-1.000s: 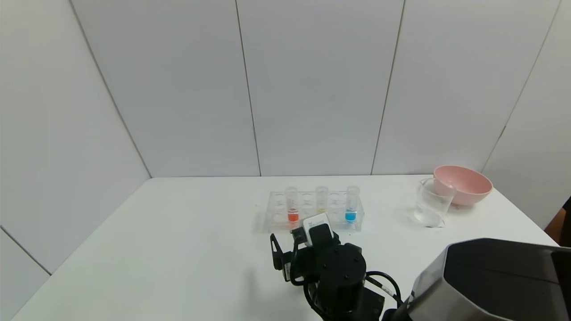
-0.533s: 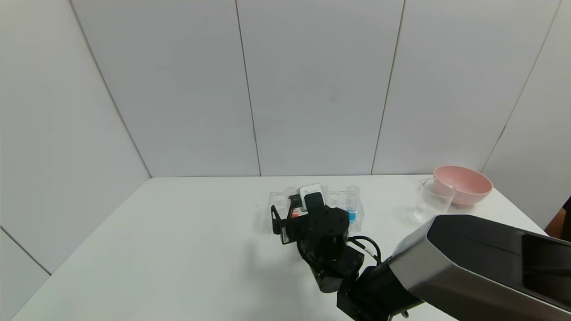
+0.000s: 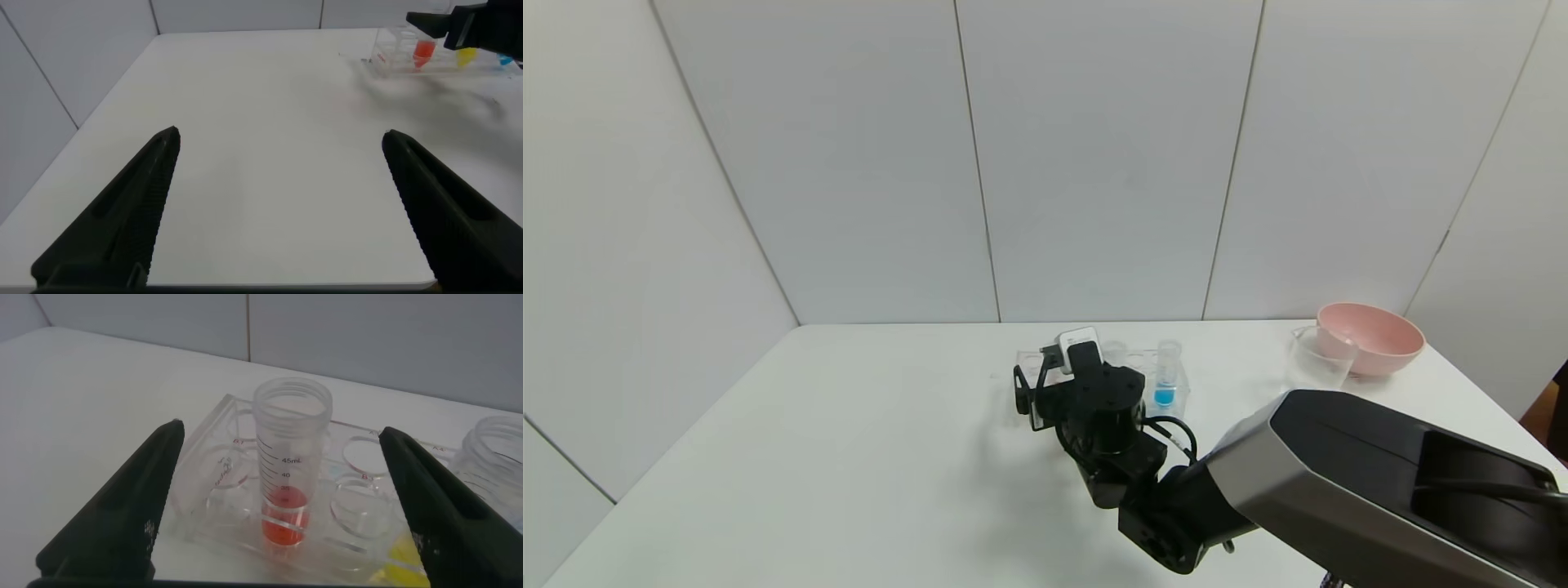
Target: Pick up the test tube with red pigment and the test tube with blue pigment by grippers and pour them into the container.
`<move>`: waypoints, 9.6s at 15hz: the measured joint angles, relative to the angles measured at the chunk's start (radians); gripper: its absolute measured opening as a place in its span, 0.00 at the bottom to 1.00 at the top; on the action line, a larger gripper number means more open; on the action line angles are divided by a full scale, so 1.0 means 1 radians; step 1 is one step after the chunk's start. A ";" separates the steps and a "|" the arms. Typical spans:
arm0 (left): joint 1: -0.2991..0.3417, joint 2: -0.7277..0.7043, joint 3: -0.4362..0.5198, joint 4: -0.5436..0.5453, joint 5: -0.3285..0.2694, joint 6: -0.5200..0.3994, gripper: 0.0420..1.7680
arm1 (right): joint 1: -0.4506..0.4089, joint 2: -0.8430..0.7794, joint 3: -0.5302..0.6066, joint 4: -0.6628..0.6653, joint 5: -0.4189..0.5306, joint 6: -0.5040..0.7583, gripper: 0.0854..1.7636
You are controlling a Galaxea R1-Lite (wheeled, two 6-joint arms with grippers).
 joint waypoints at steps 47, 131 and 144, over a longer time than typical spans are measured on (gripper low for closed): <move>0.000 0.000 0.000 0.000 0.000 0.000 1.00 | -0.439 -0.772 0.810 0.077 0.734 -0.049 0.24; 0.000 0.000 0.000 0.000 0.000 0.000 1.00 | -0.750 -0.341 -0.629 1.876 0.073 -1.292 0.24; 0.000 0.000 0.000 0.000 0.000 0.000 1.00 | -0.669 -0.343 -0.629 1.893 -0.132 -1.372 0.24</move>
